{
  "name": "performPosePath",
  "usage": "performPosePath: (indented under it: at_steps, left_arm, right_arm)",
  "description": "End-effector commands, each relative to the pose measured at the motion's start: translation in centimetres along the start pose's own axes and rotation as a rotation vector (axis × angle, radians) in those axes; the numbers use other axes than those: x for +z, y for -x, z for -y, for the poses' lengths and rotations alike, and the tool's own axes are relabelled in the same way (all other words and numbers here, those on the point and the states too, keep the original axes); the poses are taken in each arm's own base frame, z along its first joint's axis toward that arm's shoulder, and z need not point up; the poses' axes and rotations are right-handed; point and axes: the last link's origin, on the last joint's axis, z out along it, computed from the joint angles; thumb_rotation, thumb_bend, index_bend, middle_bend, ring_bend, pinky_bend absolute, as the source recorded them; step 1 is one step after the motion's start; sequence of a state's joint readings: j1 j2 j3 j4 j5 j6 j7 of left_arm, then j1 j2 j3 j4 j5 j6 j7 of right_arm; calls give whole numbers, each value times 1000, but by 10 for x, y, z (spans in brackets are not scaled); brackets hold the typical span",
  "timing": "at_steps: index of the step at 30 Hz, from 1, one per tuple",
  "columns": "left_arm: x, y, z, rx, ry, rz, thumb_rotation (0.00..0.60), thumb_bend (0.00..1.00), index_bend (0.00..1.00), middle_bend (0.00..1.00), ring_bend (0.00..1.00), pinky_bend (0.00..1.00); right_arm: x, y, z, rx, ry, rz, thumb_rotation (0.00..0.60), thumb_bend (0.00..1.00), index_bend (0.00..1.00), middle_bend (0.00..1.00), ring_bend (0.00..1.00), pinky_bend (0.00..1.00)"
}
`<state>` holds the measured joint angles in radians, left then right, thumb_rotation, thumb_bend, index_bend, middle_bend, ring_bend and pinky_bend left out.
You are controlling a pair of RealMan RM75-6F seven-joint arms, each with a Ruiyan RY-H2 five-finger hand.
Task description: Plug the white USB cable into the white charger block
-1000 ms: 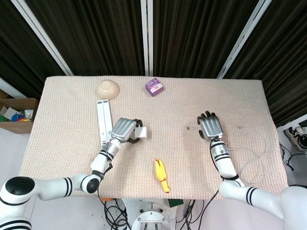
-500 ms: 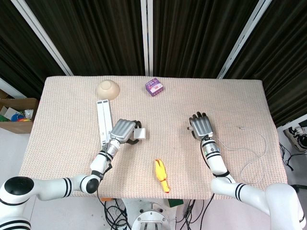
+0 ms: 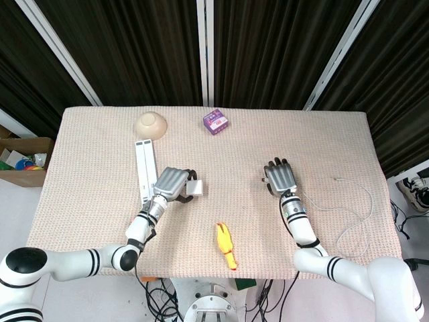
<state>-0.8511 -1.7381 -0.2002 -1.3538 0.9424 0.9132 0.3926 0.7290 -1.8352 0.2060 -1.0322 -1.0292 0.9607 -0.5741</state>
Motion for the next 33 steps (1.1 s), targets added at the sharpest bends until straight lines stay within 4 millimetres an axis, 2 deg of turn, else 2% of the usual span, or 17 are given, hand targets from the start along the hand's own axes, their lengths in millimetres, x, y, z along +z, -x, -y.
performPosePath:
  at_steps: [1, 9, 16, 24, 33]
  left_arm:
    - [0, 1, 0, -2, 0, 1, 557, 286, 547, 495, 740, 954]
    - [0, 1, 1, -3, -1, 1, 555, 286, 547, 494, 740, 953]
    - [-1, -1, 3, 2, -4, 0, 557, 286, 547, 493, 741, 954]
    - [-2, -7, 4, 17, -4, -8, 534, 286, 546, 493, 741, 954]
    - [-1, -30, 4, 16, -19, -41, 533, 286, 545, 493, 741, 954]
  right_arm:
    - [0, 1, 1, 0, -1, 3, 600, 363, 555, 354, 172, 286]
    - [1, 2, 4, -19, -11, 5, 600, 424, 573, 357, 172, 287]
    - [-4, -5, 0, -38, -28, -21, 600, 483, 579, 361, 173, 286]
    - [-16, -26, -5, -61, -85, -50, 600, 621, 578, 408, 187, 286]
    - [-33, -61, -6, 1, -150, -125, 600, 847, 623, 552, 337, 340]
